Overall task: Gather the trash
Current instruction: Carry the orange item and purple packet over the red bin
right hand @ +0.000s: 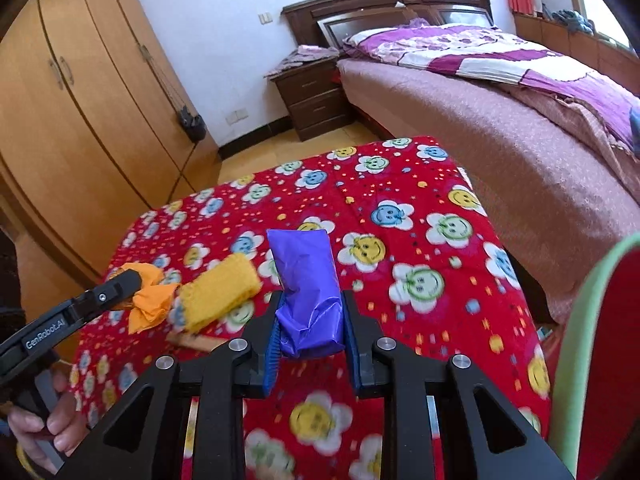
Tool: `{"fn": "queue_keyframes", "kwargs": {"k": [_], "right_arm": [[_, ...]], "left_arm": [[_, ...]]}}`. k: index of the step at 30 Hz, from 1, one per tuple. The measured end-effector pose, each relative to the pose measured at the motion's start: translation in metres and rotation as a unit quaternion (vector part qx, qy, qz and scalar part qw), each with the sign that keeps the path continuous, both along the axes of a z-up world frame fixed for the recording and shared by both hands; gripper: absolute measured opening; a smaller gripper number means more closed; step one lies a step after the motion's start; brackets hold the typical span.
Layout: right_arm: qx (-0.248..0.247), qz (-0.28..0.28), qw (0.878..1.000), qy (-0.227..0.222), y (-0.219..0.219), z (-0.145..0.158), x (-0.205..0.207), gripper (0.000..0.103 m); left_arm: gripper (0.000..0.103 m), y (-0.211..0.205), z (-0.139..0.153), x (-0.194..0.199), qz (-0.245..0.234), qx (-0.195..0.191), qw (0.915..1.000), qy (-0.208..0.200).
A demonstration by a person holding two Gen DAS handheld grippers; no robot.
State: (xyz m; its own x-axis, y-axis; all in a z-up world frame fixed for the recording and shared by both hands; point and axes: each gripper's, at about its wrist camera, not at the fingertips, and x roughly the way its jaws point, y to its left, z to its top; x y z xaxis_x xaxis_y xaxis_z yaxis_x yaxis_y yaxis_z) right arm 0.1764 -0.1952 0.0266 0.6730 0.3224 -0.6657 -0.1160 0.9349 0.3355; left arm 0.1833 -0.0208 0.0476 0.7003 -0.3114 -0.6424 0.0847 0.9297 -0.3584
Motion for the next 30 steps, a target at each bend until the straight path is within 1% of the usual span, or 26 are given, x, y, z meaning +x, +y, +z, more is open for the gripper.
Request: {"fn": "queue_keyframes", "kwargs": {"k": [5, 11, 20, 30], "right_arm": [[0.021, -0.006, 1.000, -0.012, -0.007, 0.010, -0.034, 0.027], [0.033, -0.016, 0.999, -0.020, -0.016, 0.017, -0.069, 0.027], [0.039, -0.032, 0.998, -0.034, -0.025, 0.025, -0.107, 0.027], [0.047, -0.054, 0.996, -0.051, -0.045, 0.030, -0.144, 0.027]], "left_arm": [[0.018, -0.003, 0.010, -0.027, -0.007, -0.016, 0.9998, -0.011], [0.018, -0.009, 0.016, -0.054, -0.017, -0.031, 0.9993, -0.015], [0.018, -0.015, 0.024, -0.081, -0.027, -0.043, 0.9985, -0.021], [0.018, -0.034, 0.035, -0.101, -0.047, -0.045, 0.9974, -0.031]]}}
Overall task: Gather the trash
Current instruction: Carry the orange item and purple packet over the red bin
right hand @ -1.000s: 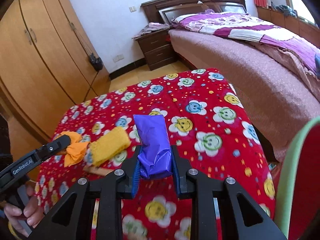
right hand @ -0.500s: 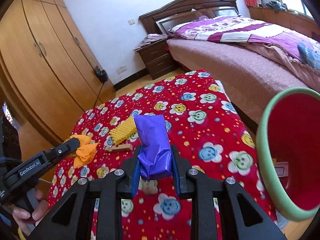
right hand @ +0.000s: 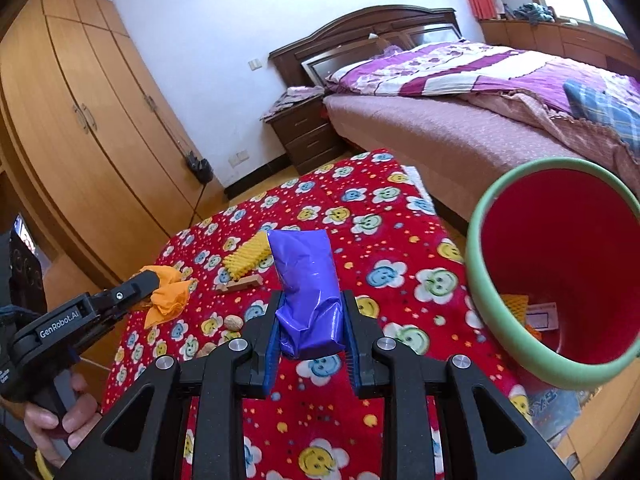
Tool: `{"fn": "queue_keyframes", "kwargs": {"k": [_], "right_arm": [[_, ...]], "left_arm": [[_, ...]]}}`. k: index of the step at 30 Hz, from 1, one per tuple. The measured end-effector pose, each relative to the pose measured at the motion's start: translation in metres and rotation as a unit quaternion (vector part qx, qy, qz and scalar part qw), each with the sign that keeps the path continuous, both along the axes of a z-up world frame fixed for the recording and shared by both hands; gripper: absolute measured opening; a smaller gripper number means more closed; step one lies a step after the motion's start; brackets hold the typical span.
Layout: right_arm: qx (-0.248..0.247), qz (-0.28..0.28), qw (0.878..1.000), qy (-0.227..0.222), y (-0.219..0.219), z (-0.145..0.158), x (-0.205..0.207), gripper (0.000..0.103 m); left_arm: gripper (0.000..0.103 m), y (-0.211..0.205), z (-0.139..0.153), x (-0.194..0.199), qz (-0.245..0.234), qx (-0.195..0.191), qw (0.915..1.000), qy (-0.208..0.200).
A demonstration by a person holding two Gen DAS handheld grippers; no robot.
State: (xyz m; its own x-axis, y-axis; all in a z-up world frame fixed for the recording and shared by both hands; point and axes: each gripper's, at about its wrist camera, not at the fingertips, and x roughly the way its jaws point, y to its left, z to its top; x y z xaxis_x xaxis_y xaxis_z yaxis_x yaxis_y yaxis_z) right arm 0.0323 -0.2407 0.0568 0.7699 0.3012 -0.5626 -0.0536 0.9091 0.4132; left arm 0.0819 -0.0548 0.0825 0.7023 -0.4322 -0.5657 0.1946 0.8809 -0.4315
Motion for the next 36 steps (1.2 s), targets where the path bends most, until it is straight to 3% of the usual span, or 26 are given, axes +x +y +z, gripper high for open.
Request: {"fn": "queue_keyframes", "kwargs": {"k": [17, 36], "right_arm": [[0.002, -0.076, 0.997, -0.009, -0.062, -0.004, -0.040, 0.027], [0.024, -0.179, 0.983, 0.010, -0.140, -0.024, -0.065, 0.027]], "left_arm": [[0.018, -0.071, 0.003, -0.009, -0.084, 0.003, 0.9964, -0.003], [0.018, -0.195, -0.010, 0.004, -0.209, 0.049, 0.9767, -0.003]]}}
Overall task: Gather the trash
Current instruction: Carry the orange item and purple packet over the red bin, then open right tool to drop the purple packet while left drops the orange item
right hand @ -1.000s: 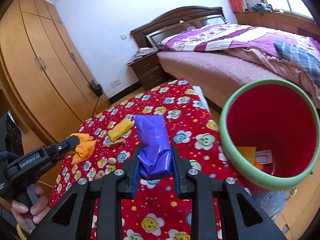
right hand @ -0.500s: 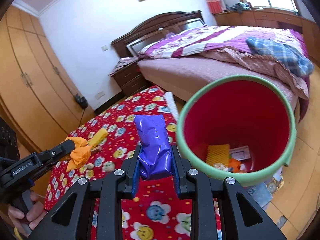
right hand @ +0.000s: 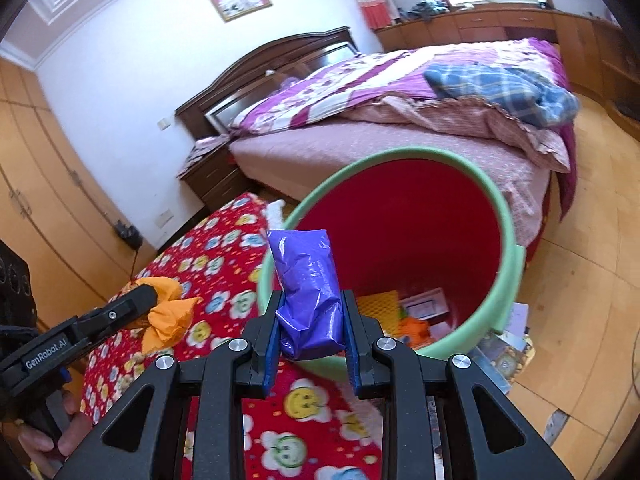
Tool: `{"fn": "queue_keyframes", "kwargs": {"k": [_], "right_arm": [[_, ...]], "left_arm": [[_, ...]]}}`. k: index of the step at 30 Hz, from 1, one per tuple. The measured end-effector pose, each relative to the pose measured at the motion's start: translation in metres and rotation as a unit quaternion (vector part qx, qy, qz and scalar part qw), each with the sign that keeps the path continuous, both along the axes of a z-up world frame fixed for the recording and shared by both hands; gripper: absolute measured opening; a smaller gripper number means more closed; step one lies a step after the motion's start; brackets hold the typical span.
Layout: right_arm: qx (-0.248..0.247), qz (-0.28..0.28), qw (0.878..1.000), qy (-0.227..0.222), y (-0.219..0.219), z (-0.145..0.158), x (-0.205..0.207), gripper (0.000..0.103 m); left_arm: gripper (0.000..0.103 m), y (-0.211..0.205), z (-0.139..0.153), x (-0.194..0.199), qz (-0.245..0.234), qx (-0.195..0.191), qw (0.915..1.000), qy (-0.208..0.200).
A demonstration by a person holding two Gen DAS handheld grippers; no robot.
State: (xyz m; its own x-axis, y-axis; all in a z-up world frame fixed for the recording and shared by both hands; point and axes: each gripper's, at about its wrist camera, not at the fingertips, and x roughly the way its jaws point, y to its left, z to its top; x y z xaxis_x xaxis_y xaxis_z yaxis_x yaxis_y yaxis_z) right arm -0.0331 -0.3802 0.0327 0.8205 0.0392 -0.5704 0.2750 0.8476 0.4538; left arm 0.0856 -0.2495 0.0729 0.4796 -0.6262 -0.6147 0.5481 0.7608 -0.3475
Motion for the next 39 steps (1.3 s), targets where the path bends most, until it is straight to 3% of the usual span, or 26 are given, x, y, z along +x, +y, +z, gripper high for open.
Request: {"fn": "queue_keyframes", "kwargs": {"k": [15, 21, 28, 30, 32, 39], "right_arm": [[0.012, -0.039, 0.999, 0.019, -0.038, -0.021, 0.000, 0.028], [-0.001, -0.043, 0.999, 0.019, -0.041, -0.021, 0.001, 0.030], [0.003, -0.039, 0.999, 0.017, -0.044, -0.022, 0.003, 0.031], [0.002, -0.037, 0.999, 0.014, -0.042, -0.020, 0.002, 0.037], [0.001, -0.038, 0.999, 0.012, -0.042, -0.019, 0.002, 0.052], [0.000, -0.041, 0.999, 0.006, -0.036, -0.014, 0.000, 0.059]], "left_arm": [[0.018, -0.067, -0.021, 0.010, -0.061, 0.028, 0.9977, 0.002], [0.034, -0.073, -0.022, 0.010, -0.070, 0.026, 0.9972, 0.002], [0.035, -0.069, -0.021, 0.011, -0.058, 0.031, 0.9979, 0.003], [0.035, -0.064, -0.020, 0.011, -0.051, 0.030, 0.9983, 0.005], [0.035, -0.059, -0.020, 0.011, -0.043, 0.032, 0.9986, 0.005], [0.037, -0.032, -0.015, 0.013, -0.012, 0.032, 0.9994, 0.003]]}}
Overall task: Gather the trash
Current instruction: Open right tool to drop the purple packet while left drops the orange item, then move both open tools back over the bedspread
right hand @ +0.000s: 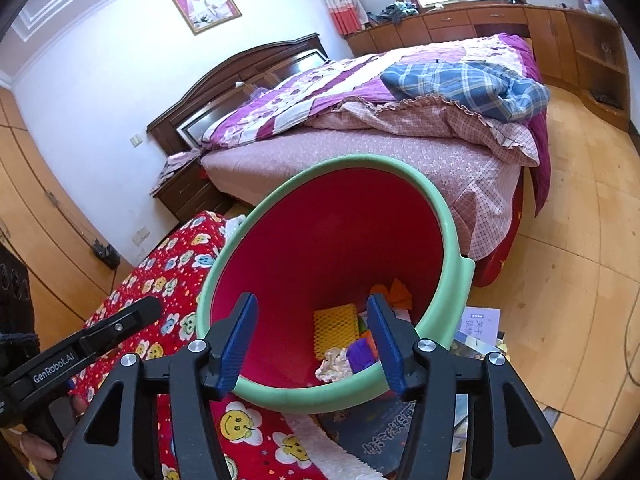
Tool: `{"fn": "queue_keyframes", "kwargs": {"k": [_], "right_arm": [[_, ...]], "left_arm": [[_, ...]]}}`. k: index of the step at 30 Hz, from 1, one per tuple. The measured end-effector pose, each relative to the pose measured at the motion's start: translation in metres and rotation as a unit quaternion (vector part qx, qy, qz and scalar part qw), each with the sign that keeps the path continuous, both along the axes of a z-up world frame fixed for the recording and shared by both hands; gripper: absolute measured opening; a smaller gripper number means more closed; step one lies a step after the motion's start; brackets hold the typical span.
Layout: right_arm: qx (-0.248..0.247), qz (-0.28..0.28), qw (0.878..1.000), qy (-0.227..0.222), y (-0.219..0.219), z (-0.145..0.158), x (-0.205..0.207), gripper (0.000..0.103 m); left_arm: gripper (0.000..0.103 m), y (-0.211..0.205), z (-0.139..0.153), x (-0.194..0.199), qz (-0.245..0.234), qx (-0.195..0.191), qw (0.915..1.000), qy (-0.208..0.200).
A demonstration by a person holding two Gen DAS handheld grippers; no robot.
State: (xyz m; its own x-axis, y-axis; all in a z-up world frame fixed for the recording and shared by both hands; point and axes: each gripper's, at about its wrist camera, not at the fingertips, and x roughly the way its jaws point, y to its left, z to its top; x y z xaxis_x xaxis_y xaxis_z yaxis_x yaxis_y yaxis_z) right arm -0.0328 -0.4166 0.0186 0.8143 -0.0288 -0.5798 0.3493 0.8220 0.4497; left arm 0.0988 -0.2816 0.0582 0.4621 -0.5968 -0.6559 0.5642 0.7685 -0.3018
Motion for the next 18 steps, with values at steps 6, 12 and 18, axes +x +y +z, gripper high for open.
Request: {"fn": "queue_keyframes", "kwargs": {"k": [6, 12, 18], "right_arm": [[-0.004, 0.004, 1.000, -0.004, 0.008, 0.004, 0.000, 0.069], [-0.008, 0.009, 1.000, -0.003, 0.018, 0.005, 0.004, 0.074], [-0.019, 0.019, 1.000, -0.003, 0.032, 0.008, 0.009, 0.077]], "left_arm": [[0.051, 0.027, 0.005, 0.003, 0.038, 0.001, 0.9993, -0.003], [0.059, 0.056, 0.007, 0.004, 0.076, 0.001, 0.9971, 0.000], [0.075, 0.085, 0.008, 0.005, 0.122, -0.001, 0.9925, -0.006]]}}
